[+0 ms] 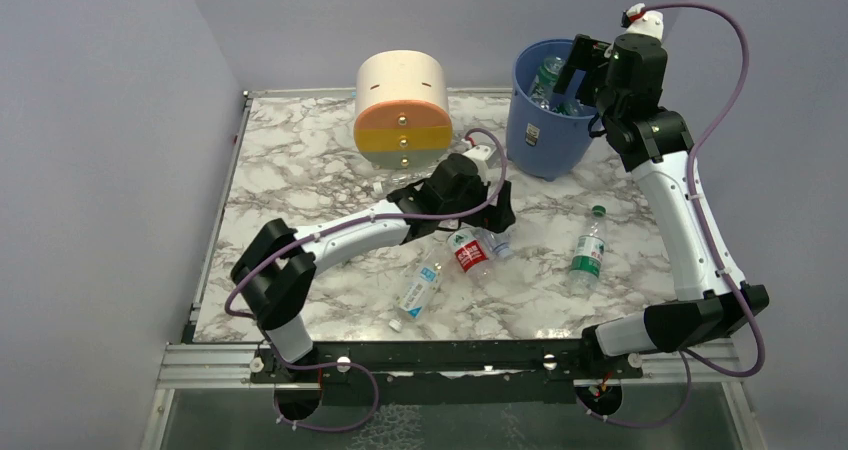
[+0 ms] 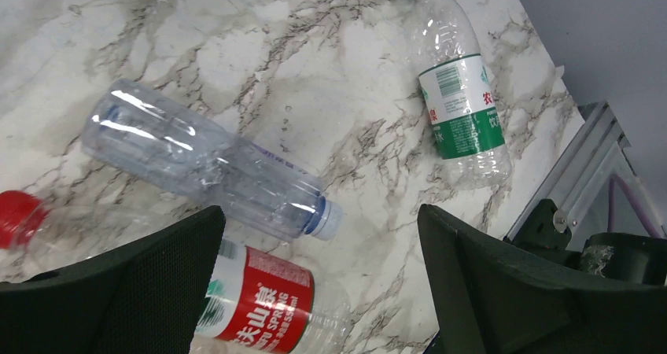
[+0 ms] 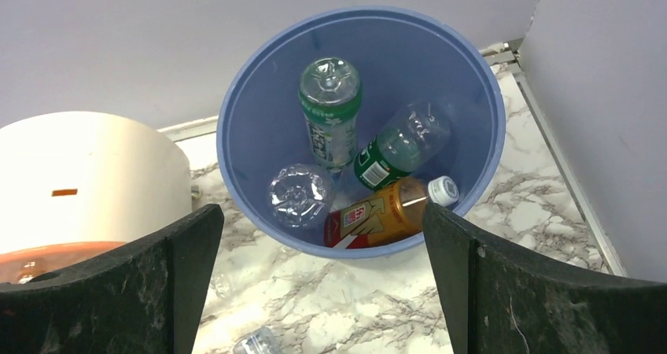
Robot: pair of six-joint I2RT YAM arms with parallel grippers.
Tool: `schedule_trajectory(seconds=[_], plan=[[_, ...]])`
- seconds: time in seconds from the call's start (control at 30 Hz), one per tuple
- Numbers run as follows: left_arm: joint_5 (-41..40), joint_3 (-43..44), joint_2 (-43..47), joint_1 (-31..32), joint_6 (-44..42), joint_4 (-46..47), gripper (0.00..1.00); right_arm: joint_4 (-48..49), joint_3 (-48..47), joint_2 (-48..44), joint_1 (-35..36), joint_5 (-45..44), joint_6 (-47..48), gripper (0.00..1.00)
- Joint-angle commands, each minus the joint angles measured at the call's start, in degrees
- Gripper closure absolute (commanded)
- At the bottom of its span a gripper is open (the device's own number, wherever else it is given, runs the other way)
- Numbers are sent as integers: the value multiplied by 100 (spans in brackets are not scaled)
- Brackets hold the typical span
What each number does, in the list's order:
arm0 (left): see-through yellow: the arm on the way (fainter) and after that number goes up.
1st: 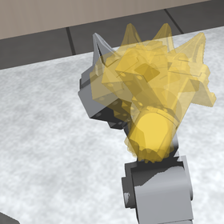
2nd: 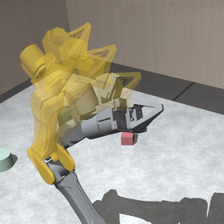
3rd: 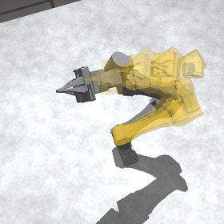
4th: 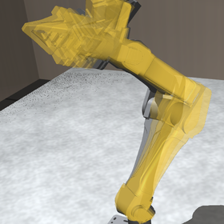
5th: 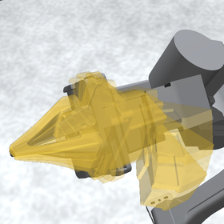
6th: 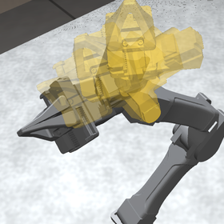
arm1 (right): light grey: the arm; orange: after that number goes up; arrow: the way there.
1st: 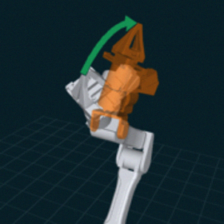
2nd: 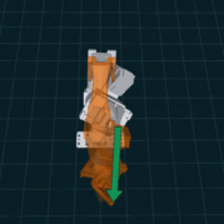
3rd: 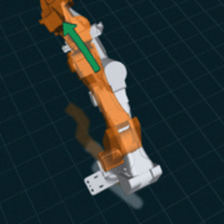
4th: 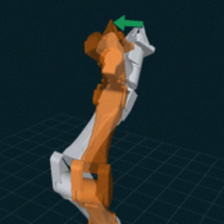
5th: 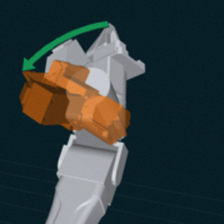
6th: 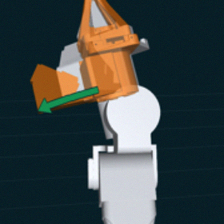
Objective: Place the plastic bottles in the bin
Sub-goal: Pick up the plastic bottle at the center of the board.
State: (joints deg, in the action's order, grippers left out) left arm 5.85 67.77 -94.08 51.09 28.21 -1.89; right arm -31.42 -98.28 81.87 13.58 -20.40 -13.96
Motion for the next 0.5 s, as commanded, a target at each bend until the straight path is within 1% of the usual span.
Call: schedule_trajectory(seconds=[0.0,0.33,0.47], plan=[[-86,764,-633,306,80,-432,1,-169,86,-278,13,228,-127,0],[-74,2080,-1975,894,310,-606,1,-396,-4,-514,12,229,-93,0],[52,2499,-2379,998,458,-625,1,-465,9,-619,10,256,-89,0]])
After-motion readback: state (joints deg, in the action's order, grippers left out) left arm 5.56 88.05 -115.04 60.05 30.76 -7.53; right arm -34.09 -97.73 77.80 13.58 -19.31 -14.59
